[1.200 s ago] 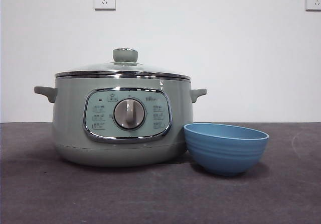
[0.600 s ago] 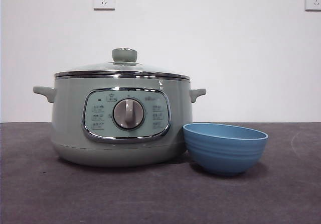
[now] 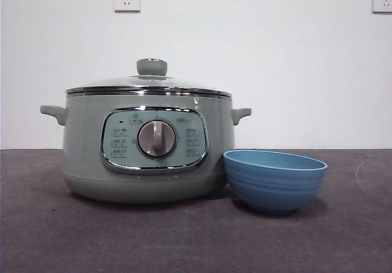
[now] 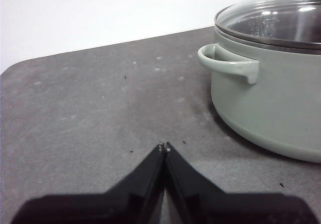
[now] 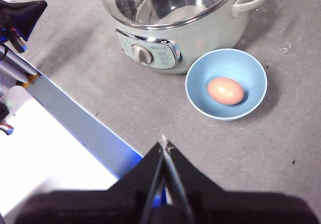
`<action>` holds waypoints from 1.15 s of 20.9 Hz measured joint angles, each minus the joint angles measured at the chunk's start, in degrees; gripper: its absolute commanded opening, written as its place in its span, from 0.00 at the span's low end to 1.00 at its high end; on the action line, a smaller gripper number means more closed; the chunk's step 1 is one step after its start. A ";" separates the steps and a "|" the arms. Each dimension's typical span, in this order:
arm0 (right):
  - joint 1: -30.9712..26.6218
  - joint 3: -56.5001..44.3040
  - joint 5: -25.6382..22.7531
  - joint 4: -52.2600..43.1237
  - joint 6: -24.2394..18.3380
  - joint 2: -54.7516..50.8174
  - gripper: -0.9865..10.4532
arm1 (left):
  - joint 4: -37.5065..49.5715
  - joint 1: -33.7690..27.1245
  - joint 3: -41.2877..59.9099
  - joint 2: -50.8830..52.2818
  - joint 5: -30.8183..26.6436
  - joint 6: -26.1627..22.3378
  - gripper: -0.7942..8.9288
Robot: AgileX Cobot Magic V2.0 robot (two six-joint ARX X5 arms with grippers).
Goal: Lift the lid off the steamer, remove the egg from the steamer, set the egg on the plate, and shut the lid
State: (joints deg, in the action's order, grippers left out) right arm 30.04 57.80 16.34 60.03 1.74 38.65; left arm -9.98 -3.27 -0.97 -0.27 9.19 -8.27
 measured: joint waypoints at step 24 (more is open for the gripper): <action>-23.58 -25.38 4.46 -40.09 -7.39 -24.72 0.09 | 0.00 0.00 0.00 0.00 -0.04 0.42 0.08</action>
State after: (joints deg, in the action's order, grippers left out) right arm 6.46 32.42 20.80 19.94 -5.65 13.93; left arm -9.98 -3.27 -0.97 -0.27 9.15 -7.86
